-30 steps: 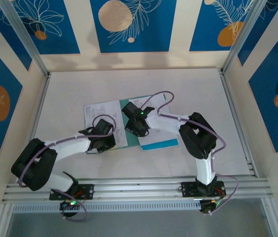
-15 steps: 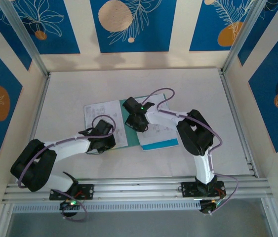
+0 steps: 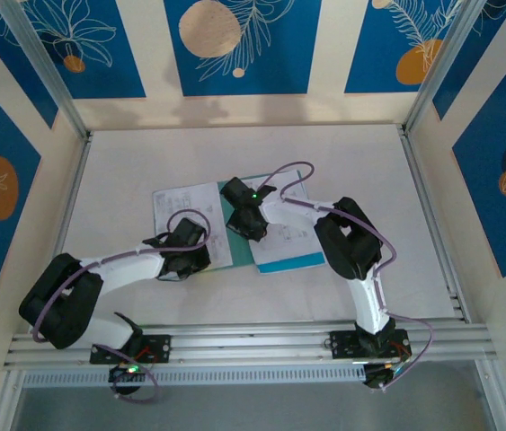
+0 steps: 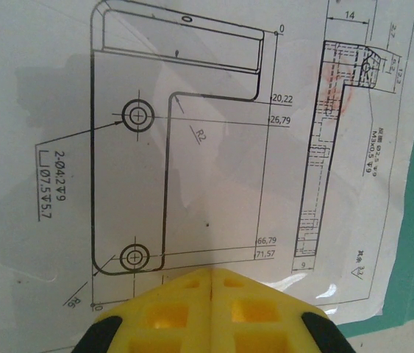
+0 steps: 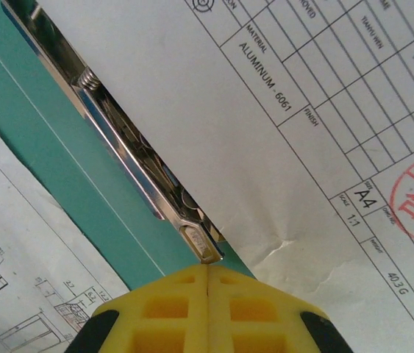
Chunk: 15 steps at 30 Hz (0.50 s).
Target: Put the files into the folder
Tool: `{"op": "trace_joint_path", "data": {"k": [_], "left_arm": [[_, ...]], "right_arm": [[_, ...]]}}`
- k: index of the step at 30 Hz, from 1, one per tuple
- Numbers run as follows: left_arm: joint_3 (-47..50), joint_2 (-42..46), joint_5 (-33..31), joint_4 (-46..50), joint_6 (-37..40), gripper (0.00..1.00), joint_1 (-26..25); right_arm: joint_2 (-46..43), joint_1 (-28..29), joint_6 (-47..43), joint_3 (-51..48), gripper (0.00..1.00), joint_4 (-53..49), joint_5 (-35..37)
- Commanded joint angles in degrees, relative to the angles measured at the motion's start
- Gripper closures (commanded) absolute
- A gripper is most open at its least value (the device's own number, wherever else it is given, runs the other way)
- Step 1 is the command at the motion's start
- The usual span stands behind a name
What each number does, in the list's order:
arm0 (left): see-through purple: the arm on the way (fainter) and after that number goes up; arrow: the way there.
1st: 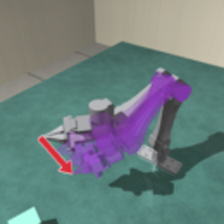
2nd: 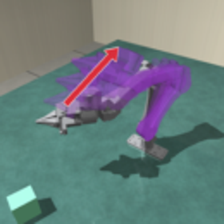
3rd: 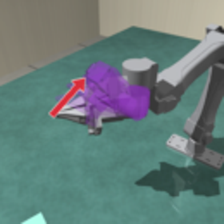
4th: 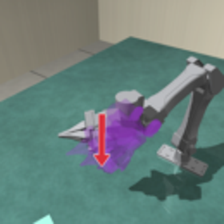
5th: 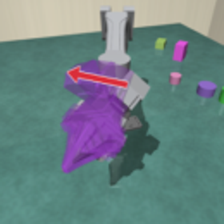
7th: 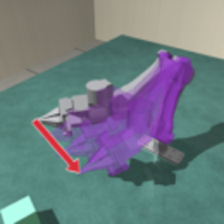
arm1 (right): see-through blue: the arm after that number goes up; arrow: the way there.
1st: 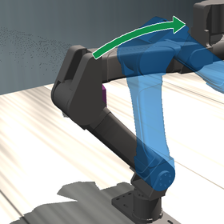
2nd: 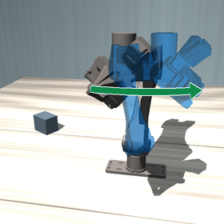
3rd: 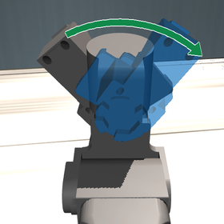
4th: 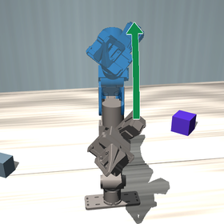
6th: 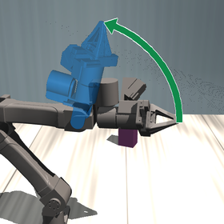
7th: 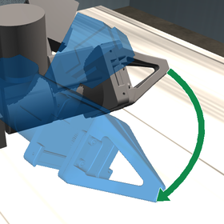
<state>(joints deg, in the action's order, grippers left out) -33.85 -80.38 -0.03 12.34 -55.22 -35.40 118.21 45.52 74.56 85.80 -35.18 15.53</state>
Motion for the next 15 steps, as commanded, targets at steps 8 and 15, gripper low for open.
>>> {"op": "trace_joint_path", "data": {"k": [8, 15], "left_arm": [[2.4, -1.2, -1.7, 5.4, -0.5, 1.00, -0.4], [2.6, -0.9, -2.5, 6.6, -0.7, 1.00, -0.4]], "right_arm": [[3.7, -0.2, 2.7, 3.2, 1.00, -5.3, 2.4], [6.9, -0.7, 6.0, 5.8, 1.00, -13.1, 5.9]]}}
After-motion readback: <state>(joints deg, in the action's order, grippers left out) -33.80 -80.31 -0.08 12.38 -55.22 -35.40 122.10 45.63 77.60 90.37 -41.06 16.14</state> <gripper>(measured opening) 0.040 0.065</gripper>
